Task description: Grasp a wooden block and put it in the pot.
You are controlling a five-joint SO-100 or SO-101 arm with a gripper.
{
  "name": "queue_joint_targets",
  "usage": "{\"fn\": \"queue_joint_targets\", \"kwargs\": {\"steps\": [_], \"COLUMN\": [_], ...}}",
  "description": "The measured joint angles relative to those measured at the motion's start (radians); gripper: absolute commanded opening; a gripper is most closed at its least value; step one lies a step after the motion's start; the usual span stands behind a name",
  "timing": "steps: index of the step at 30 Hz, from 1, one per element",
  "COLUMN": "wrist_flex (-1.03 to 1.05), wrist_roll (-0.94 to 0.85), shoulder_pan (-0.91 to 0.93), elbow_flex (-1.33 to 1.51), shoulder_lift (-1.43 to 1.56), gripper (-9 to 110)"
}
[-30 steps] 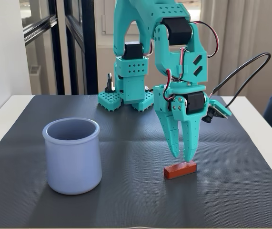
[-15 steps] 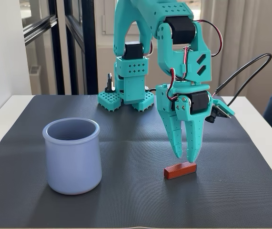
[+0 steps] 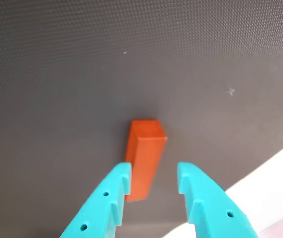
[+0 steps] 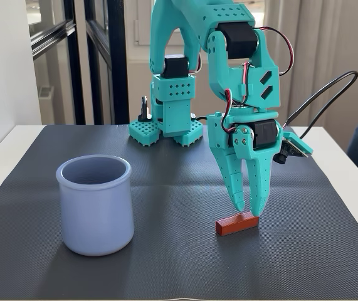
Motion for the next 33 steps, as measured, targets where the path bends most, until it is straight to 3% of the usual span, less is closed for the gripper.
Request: {"fn": "queue_joint_targets", "kwargs": {"steps": [6,33], "wrist_flex": [0.081,0.091], "wrist_roll": [0.000,0.000], "shoulder_pan": [0.000,0.000], "elbow_flex": [-0.083,-0.100], "shoulder_lift": [-0.066,-0.075], "gripper": [11,6]}}
